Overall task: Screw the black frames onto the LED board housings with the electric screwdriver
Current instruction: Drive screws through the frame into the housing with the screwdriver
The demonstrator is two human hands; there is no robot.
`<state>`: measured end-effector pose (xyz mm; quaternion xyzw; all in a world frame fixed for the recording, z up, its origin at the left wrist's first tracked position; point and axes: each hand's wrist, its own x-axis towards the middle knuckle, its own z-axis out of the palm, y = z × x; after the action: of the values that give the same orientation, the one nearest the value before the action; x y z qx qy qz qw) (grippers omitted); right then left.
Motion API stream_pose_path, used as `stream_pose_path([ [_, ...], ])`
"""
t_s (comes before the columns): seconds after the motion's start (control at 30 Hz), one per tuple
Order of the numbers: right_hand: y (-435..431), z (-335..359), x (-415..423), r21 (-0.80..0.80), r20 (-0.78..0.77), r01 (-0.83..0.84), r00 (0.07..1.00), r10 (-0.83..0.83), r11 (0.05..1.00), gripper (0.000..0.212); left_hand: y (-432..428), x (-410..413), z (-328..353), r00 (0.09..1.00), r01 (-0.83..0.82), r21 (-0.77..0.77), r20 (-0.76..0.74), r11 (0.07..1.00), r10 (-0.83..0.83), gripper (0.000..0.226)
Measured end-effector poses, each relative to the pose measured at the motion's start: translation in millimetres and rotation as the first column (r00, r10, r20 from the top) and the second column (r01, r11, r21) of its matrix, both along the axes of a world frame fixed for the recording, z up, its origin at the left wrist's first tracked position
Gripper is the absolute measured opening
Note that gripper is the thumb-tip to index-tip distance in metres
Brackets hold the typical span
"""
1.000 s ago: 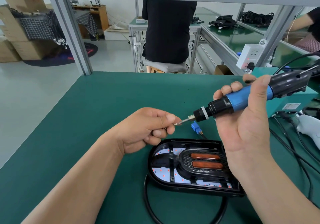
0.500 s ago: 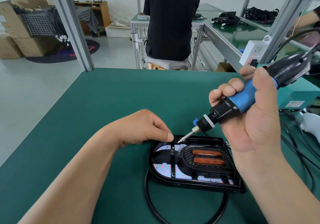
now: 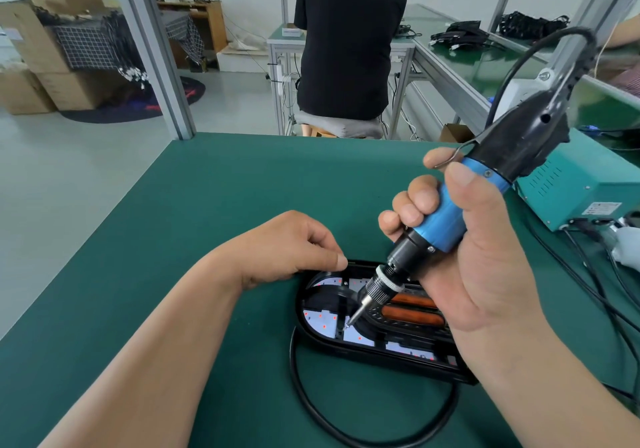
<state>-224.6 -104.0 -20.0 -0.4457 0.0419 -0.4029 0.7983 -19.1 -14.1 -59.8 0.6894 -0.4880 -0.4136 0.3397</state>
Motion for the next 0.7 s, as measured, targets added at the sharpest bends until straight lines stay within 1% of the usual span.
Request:
stream_pose_path([
  [0.2, 0.7, -0.2, 0.1, -0.040, -0.001, -0.002, 1.000, 0.002, 0.999, 0.015, -0.4, -1.0, -1.0, 0.999, -0.009, 0.012, -0.035, 1.000, 0.010, 0.017],
  [0.5, 4.1, -0.7, 0.1, -0.105, -0.015, -0.034, 0.999, 0.033, 0.994, 0.015, -1.1, 0.3, -2.0, 0.999, 0.011, 0.024, -0.049, 1.000, -0.010, 0.027],
  [0.63, 6.8, -1.8, 0.2, -0.149, -0.036, -0.052, 0.998, 0.047, 0.987, 0.018, -1.4, 1.0, -3.1, 0.998, 0.014, 0.022, -0.059, 1.000, -0.013, 0.026],
  [0.7, 8.1, -2.1, 0.6, -0.188, -0.046, -0.072, 0.997, 0.065, 0.979, 0.025, -1.2, 0.9, -3.5, 0.997, 0.014, 0.019, -0.073, 1.000, -0.012, 0.025],
])
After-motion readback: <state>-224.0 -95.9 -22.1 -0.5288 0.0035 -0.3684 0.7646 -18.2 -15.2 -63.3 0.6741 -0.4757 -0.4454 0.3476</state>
